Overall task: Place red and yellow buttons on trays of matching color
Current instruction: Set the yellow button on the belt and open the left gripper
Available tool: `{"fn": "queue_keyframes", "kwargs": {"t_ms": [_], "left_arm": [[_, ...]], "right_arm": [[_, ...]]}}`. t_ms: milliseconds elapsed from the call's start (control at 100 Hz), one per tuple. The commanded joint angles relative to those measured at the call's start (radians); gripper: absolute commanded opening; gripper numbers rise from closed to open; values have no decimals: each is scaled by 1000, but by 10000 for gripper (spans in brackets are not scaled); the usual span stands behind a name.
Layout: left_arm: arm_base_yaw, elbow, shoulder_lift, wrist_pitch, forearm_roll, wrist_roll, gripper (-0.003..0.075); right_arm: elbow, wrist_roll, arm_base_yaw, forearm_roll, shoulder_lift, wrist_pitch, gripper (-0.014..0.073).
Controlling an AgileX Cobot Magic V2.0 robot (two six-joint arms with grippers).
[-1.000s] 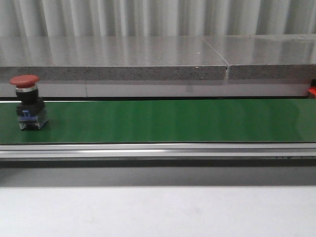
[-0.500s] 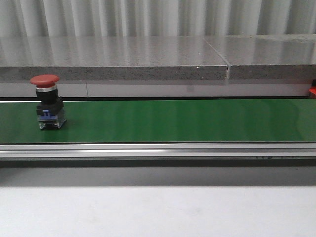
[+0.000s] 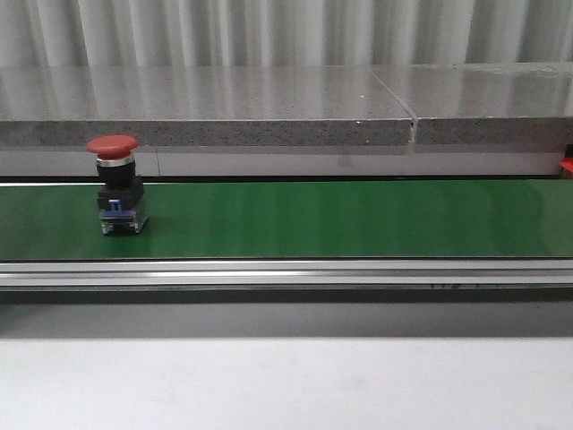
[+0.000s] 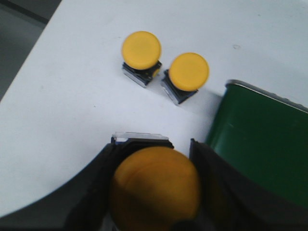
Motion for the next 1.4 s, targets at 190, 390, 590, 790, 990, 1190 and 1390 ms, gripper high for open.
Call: {"fn": "queue_keyframes", "kwargs": {"t_ms": [190, 390, 590, 790, 990, 1190, 1390], "left_arm": [[-140, -10, -67, 4, -75, -5, 204], [-200, -10, -16, 18, -74, -1, 204], [-202, -10, 29, 21, -91, 46, 295], [-202, -10, 29, 19, -112, 46, 544], [-202, -10, -11, -19, -112, 61, 546], [-210, -10, -115, -12, -131, 124, 545], [-292, 10, -226, -8, -131, 152, 504]], "right_arm": [[-23, -4, 1, 14, 1, -64, -69], [-23, -4, 1, 14, 1, -64, -69], [-23, -4, 1, 14, 1, -64, -69], [-23, -4, 1, 14, 1, -64, -69], [-23, -4, 1, 14, 1, -64, -69], [-23, -4, 1, 14, 1, -64, -69], [-23, -4, 1, 14, 1, -64, -69]]}}
